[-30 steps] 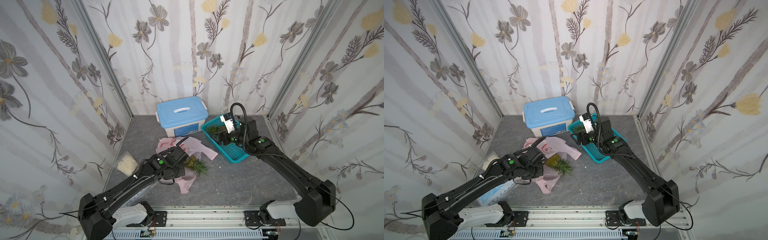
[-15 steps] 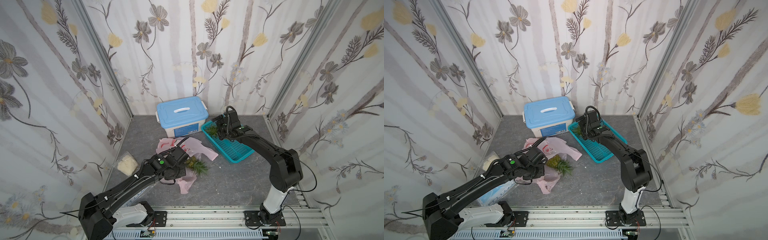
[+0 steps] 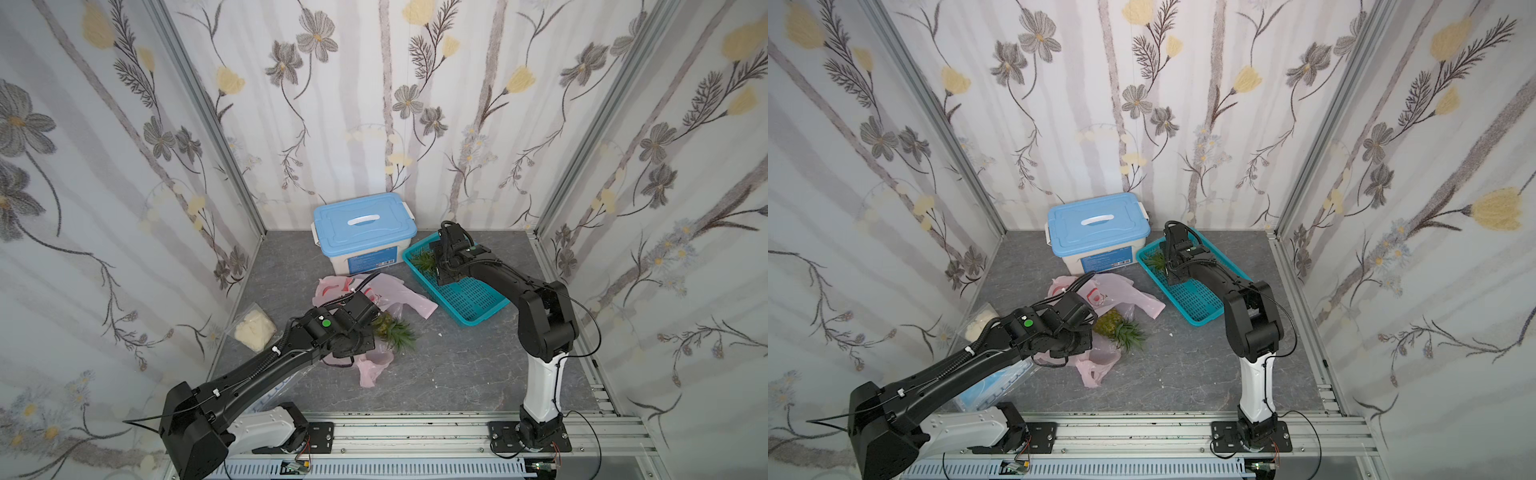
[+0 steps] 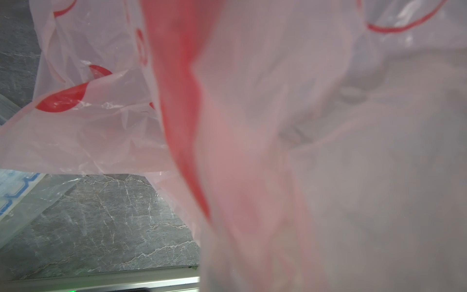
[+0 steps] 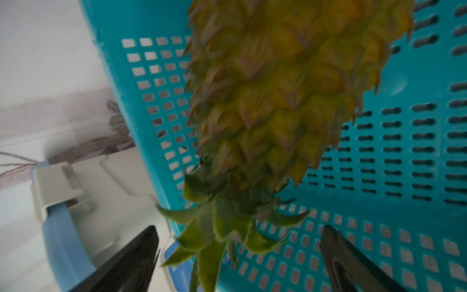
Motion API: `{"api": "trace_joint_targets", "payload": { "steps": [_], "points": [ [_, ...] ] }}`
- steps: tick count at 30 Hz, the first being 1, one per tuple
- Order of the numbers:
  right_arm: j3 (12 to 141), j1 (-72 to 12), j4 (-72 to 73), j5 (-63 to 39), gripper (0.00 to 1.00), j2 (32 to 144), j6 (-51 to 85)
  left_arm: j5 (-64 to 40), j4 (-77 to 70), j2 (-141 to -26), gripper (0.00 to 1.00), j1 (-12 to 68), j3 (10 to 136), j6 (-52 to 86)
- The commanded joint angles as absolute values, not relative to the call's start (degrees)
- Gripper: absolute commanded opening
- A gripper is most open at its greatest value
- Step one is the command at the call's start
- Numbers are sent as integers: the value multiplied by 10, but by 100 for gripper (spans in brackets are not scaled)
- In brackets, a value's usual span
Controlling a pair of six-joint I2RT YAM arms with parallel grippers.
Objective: Place the pineapple into a plastic bag & tie a knot
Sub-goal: Pick up the pineapple from the basket.
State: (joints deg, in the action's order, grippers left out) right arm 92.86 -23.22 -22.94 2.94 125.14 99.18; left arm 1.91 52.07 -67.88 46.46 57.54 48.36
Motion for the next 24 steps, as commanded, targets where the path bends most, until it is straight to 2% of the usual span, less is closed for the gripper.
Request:
{"api": "trace_joint_targets", "payload": {
  "steps": [1, 8, 10, 12, 19, 21, 24],
  "points": [
    [953, -228, -218, 42, 100, 1278, 1004, 24, 516, -678, 0, 464, 581, 476],
    [996, -227, -177, 7, 99, 1343, 997, 21, 513, -680, 0, 464, 580, 475],
    [997, -227, -168, 0, 96, 1352, 1003, 21, 512, -681, 0, 465, 580, 475],
    [996, -227, -172, 0, 84, 1354, 1010, 21, 513, -682, 0, 464, 580, 476],
    [963, -227, -168, 11, 21, 1315, 1002, 22, 510, -688, 0, 464, 583, 478],
    [943, -226, -152, 6, 10, 1291, 991, 24, 510, -689, 0, 465, 584, 479],
    [915, -226, -135, 8, 0, 1244, 951, 25, 510, -691, 0, 464, 584, 479]
  ]
}}
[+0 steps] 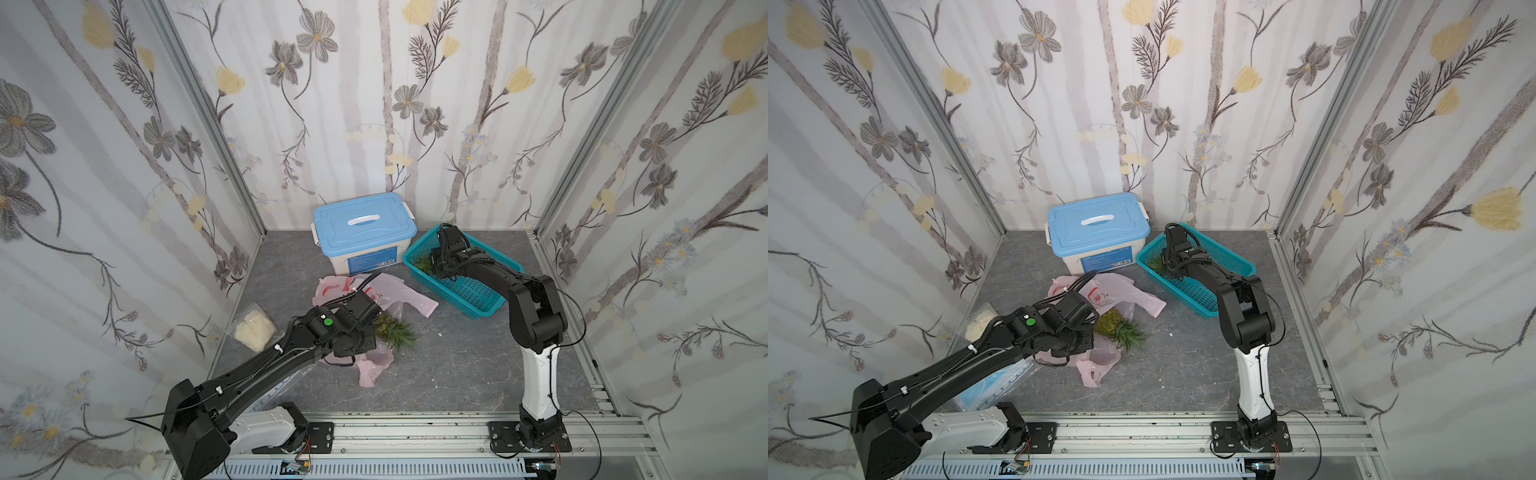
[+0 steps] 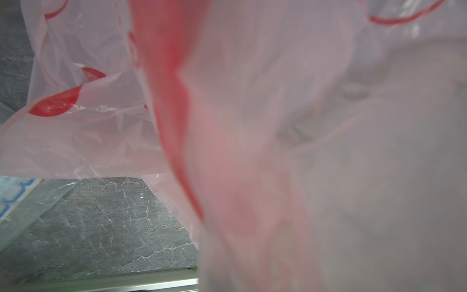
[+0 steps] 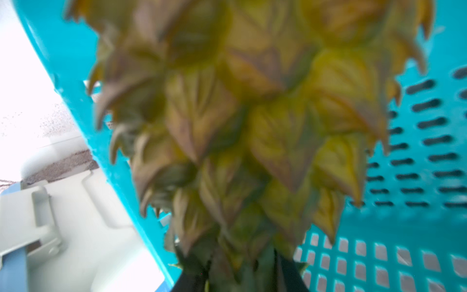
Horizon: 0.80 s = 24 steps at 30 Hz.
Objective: Place the pineapple into a plastic bag & tie a knot
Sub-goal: Pick up the pineapple from the basket, then place the pineapple in the plastic bag.
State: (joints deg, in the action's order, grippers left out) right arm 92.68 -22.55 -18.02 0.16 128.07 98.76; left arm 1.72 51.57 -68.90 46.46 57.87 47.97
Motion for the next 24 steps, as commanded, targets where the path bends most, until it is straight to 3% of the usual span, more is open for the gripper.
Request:
{"api": "trace_joint_targets", "payload": {
  "steps": [1, 7, 12, 19, 24],
  "points": [
    [910, -225, -134, 10, 0, 1227, 925, 25, 511, -692, 0, 464, 584, 479],
    [881, -231, -190, 17, 0, 1116, 700, 30, 508, -690, 0, 463, 581, 475],
    [739, -258, -140, -46, 0, 959, 401, 21, 496, -682, 0, 462, 573, 463],
    [583, -364, -223, -184, 0, 743, 20, 9, 504, -663, 0, 461, 555, 451],
    [517, -466, -294, -177, 0, 679, -119, -4, 503, -648, 0, 460, 538, 443]
  ]
}}
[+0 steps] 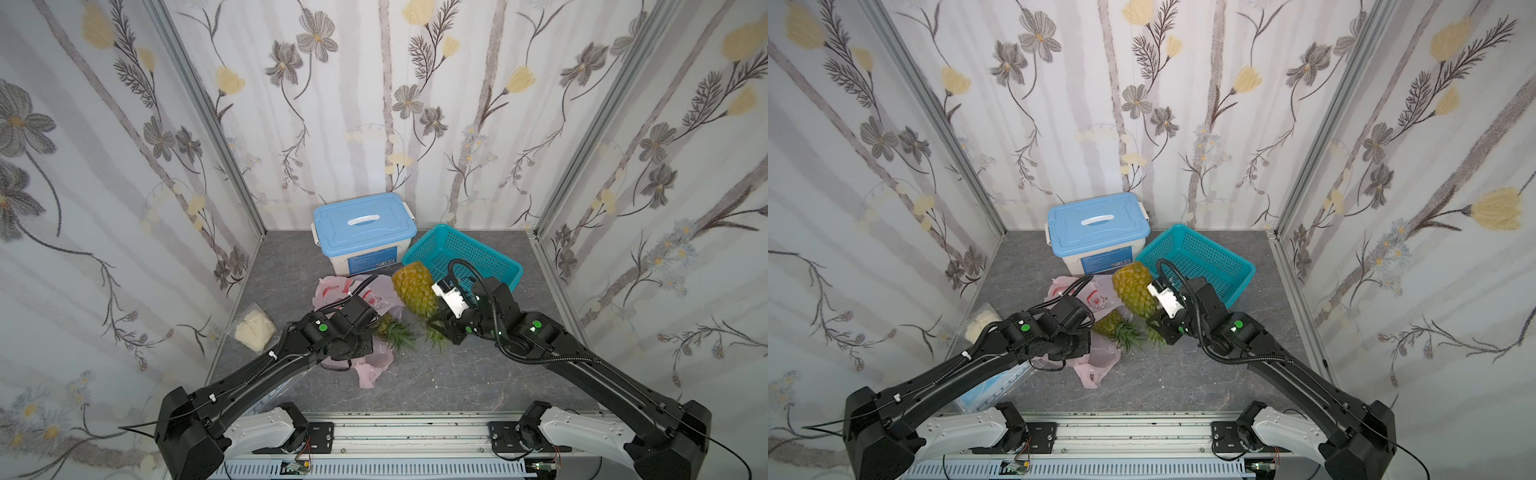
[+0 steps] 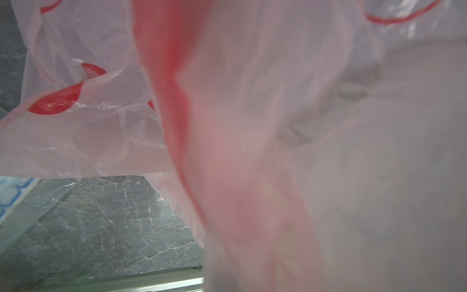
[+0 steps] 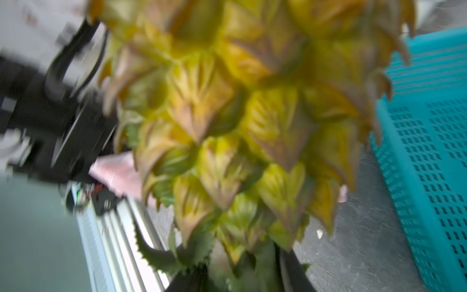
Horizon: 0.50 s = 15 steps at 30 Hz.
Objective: Place the pineapple into a plastic bag & tie a knot
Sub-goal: Place the pineapple in the plastic bag.
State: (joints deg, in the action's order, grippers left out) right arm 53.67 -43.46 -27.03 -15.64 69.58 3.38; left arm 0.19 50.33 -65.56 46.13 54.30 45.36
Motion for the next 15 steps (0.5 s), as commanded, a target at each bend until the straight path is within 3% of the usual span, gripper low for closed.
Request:
{"api": "trace_joint_targets", "payload": {
  "steps": [1, 7, 15],
  "points": [
    [507, -474, -302, -181, 0, 674, -130, 0, 504, -644, 0, 460, 536, 444],
    [483, -507, -300, -197, 0, 727, -187, 18, 482, -611, 0, 461, 523, 451],
    [612, -518, -321, -206, 0, 921, -178, -18, 468, -573, 0, 461, 515, 399]
  ]
}}
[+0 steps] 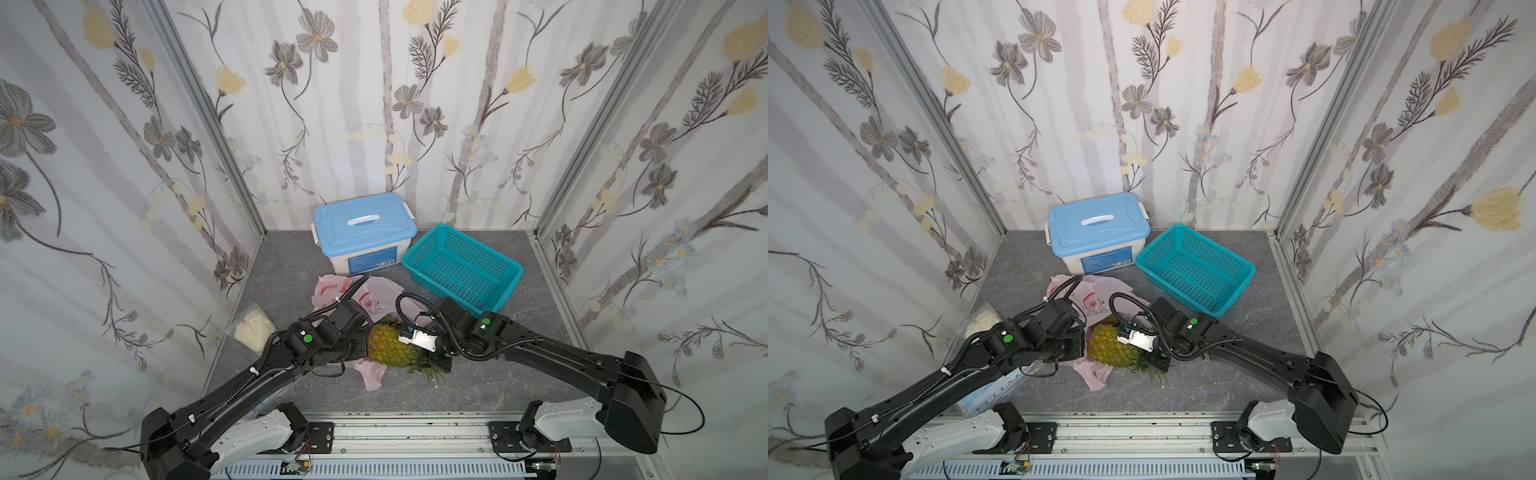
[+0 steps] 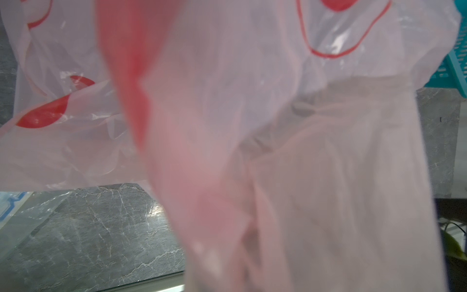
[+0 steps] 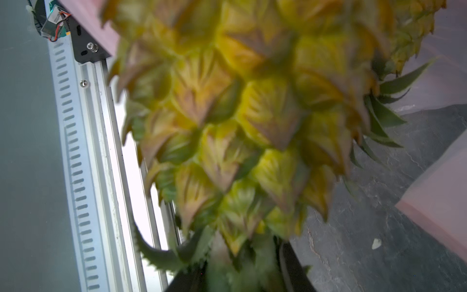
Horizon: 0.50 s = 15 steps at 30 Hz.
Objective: Place the pineapple into a plastic bag & tie a knot
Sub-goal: Place the pineapple in the plastic bag.
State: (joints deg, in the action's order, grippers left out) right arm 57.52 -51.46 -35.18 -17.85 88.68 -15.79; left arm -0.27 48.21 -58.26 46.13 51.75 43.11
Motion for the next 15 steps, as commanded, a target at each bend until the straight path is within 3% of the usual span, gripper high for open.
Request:
{"api": "trace_joint_targets", "payload": {
  "steps": [1, 10, 15],
  "points": [
    [632, -517, -326, -213, 0, 943, -175, -23, 468, -568, 0, 461, 513, 394],
    [776, -527, -411, -233, 4, 1099, -113, -50, 451, -530, 0, 461, 495, 364],
    [786, -507, -413, -251, 2, 1097, -61, -16, 496, -508, 0, 461, 497, 364]
  ]
}}
